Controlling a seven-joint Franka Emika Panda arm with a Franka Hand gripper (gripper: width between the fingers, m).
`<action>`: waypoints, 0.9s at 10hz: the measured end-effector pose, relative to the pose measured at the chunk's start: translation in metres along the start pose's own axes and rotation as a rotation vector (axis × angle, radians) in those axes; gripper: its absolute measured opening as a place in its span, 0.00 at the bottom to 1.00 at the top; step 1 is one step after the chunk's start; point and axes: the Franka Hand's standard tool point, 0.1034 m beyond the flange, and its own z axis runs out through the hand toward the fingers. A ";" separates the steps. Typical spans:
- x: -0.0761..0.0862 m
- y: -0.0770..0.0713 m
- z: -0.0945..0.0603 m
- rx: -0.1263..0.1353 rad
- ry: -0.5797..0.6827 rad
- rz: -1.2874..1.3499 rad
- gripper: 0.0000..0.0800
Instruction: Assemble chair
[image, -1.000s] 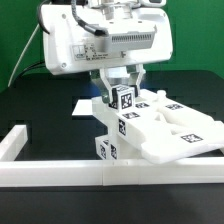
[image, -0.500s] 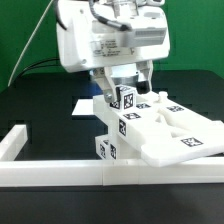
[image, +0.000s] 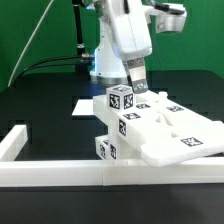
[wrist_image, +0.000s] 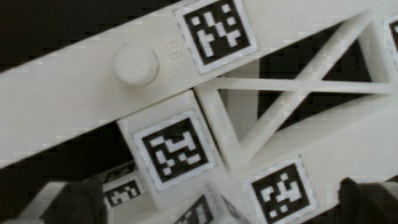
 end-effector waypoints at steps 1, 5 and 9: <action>0.000 0.000 0.000 0.000 0.000 -0.035 0.81; 0.007 0.004 -0.006 -0.120 0.054 -0.726 0.81; 0.008 0.009 -0.002 -0.191 0.049 -1.089 0.81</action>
Offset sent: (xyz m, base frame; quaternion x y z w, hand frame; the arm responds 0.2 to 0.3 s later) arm -0.0059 -0.0077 0.0172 -0.1373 0.0436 -0.4979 0.8552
